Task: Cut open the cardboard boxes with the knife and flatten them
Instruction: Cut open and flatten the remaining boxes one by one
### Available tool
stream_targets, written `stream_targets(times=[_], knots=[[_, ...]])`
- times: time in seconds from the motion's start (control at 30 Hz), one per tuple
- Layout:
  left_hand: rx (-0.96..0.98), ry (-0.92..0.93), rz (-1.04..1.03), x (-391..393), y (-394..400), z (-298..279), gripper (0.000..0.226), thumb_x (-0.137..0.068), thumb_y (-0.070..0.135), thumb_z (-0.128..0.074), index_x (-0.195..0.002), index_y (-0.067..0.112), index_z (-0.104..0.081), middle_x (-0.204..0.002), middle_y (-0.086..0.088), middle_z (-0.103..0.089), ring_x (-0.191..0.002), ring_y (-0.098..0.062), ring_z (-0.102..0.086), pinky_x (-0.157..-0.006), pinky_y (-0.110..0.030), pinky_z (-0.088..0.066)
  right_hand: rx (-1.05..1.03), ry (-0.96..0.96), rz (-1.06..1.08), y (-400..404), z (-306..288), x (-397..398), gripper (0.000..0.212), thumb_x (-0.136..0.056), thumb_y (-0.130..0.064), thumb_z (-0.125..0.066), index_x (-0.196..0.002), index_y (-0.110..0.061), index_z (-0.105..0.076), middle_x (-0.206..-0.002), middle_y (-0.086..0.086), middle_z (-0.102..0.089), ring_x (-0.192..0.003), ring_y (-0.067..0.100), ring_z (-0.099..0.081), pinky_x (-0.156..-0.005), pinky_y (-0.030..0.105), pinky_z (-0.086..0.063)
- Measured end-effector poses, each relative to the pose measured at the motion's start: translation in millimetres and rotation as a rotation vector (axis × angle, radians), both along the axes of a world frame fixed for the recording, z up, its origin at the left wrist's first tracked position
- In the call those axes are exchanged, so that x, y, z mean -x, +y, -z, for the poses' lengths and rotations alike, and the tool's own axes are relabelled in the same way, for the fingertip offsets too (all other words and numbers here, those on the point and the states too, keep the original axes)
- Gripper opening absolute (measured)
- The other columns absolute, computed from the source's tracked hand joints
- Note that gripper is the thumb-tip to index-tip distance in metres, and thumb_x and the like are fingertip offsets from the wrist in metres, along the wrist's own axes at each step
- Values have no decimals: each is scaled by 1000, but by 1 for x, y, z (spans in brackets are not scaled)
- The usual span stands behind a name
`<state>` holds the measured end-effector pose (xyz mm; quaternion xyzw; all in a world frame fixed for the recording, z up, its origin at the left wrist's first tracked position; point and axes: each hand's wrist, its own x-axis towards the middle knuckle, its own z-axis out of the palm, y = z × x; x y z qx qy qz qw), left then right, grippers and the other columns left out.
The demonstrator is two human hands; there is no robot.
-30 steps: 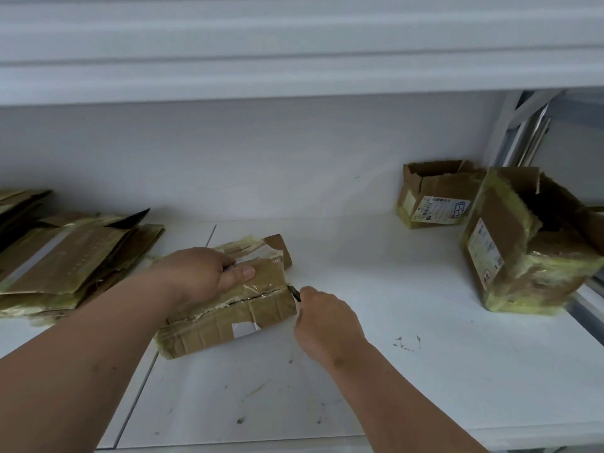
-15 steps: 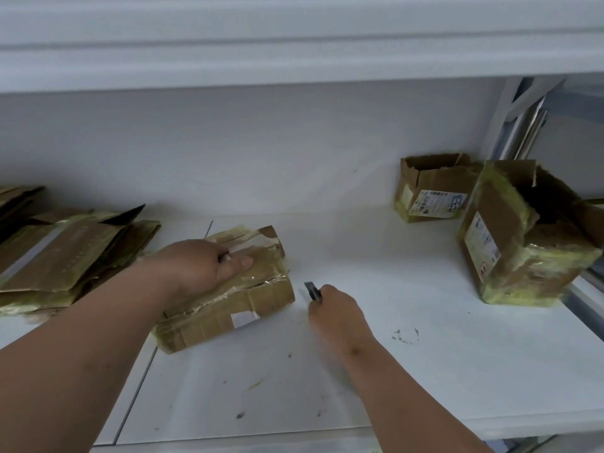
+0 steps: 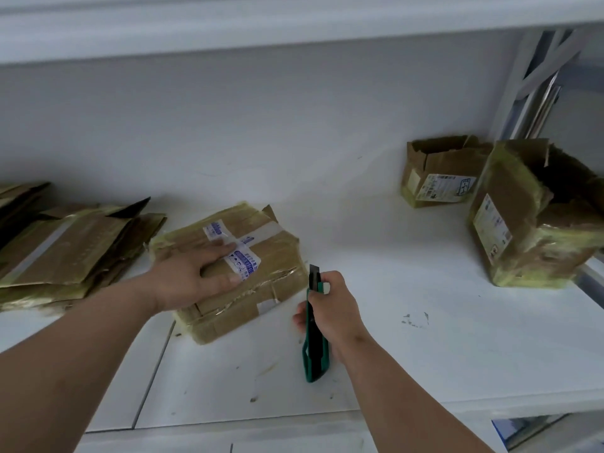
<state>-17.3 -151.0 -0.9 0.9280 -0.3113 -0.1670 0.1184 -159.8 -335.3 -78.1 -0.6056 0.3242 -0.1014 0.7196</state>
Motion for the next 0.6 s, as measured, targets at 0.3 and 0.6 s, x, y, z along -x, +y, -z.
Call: stream_targets(times=[0.3, 0.6], knots=[[-9, -29, -83, -2, -15, 11, 98, -57, 93, -29, -146, 55, -22, -160, 22, -12, -147, -19, -21, -120, -53, -10, -59, -47, 53, 4, -6, -3, 22, -98, -7, -44, -110, -22, -54, -81, 16, -73, -58, 26, -70, -58, 34, -55], [-67, -59, -54, 7, -14, 7, 79, -79, 83, -30, -149, 52, -13, -162, 20, -4, -149, -19, -15, -119, -54, -3, -126, -48, 67, 7, -12, -14, 22, -100, -4, -44, -119, -13, -51, -80, 20, -68, -52, 25, -63, -48, 30, -53]])
